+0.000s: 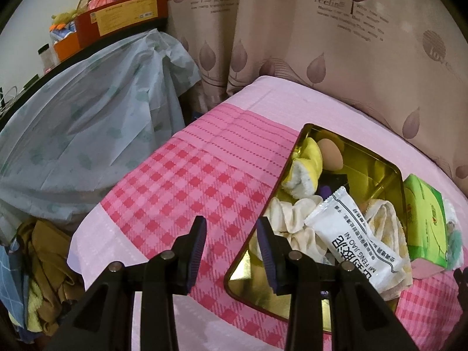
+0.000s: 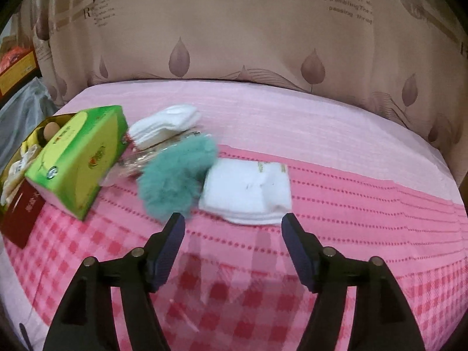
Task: Organize soft objects
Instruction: 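Release the white packet into the tin and move the right tool back to the pile, then grasp the white folded cloth with the right tool and lift it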
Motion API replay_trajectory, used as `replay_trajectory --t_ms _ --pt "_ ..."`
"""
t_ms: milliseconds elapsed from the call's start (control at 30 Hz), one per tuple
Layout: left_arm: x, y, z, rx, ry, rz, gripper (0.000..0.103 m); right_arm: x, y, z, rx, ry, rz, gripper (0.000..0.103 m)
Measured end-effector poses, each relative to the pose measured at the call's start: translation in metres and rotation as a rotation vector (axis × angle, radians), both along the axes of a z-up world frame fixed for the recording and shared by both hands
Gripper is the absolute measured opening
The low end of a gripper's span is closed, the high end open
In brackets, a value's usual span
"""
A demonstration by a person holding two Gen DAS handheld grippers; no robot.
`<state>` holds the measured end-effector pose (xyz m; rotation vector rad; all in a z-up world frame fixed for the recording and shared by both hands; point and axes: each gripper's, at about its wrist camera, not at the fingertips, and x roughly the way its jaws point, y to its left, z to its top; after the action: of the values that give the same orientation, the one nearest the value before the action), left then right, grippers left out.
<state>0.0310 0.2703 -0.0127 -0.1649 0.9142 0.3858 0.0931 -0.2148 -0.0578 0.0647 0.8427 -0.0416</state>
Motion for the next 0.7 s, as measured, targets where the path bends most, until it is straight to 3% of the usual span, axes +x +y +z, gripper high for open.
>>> replay_trajectory --t_ms 133,533,600,667,700 --pt "0.000 -0.007 0.001 0.012 -0.011 -0.030 0.036 0.017 0.001 -0.005 -0.020 0.004 -0.007 0.072" --pt "0.003 -0.033 0.005 0.080 -0.047 -0.132 0.036 0.062 -0.021 -0.018 -0.020 0.043 -0.037 0.075" --pt "0.003 -0.036 0.004 0.090 -0.044 -0.140 0.036 0.064 -0.022 -0.019 -0.021 0.049 -0.032 0.068" --pt "0.003 -0.040 0.003 0.097 -0.044 -0.150 0.036 0.062 -0.024 -0.018 -0.035 0.044 -0.037 0.048" --pt "0.004 -0.042 0.003 0.102 -0.043 -0.156 0.036 0.061 -0.027 -0.018 -0.037 0.041 -0.036 0.043"
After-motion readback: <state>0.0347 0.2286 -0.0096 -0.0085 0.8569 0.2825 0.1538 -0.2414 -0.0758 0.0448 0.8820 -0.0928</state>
